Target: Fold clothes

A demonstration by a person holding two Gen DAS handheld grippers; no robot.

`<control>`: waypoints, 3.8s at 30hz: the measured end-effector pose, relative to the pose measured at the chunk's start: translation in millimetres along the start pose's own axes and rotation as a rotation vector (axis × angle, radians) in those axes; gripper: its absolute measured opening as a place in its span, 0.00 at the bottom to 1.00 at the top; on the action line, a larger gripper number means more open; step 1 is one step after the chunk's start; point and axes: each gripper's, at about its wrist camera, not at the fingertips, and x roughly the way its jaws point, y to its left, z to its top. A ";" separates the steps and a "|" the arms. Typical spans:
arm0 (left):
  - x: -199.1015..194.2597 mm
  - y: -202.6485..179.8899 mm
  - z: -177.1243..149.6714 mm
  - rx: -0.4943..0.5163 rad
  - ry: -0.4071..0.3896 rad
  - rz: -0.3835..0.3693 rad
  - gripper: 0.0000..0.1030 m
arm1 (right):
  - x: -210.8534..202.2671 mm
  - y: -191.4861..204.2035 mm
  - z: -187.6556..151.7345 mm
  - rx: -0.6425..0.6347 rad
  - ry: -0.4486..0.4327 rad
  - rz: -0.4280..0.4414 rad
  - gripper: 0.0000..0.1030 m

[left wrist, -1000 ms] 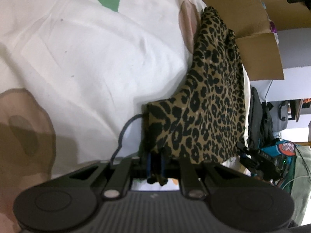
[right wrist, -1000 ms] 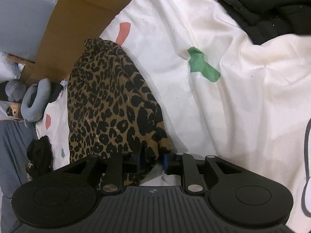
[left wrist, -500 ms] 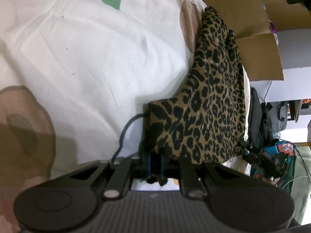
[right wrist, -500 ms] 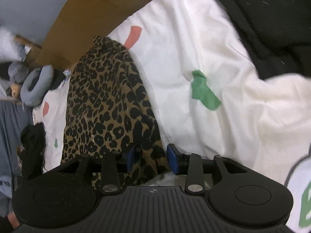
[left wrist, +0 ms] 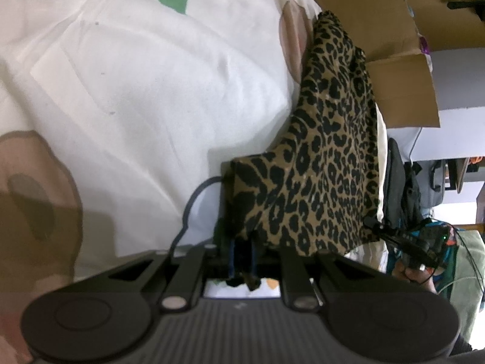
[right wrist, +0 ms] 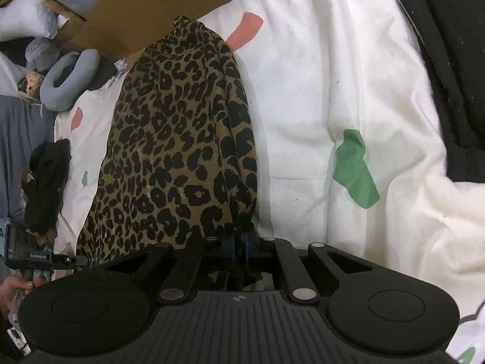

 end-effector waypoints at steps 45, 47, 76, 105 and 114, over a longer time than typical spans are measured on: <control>-25.9 1.1 -16.9 0.038 0.023 -0.244 0.09 | -20.1 -12.4 -0.1 0.067 0.021 0.130 0.02; -33.3 -0.2 -19.8 0.037 0.018 -0.245 0.09 | -25.5 -11.6 -3.7 0.077 0.027 0.144 0.02; 10.8 -7.1 -36.2 0.018 0.058 -0.161 0.21 | -20.0 -43.2 -7.8 0.128 0.030 0.017 0.03; -20.2 9.1 -53.3 -0.022 0.028 -0.328 0.06 | -40.4 -41.1 -19.5 0.229 0.047 0.183 0.02; -45.7 3.3 -77.0 -0.039 0.049 -0.304 0.06 | -62.4 -23.0 -41.1 0.231 0.088 0.212 0.02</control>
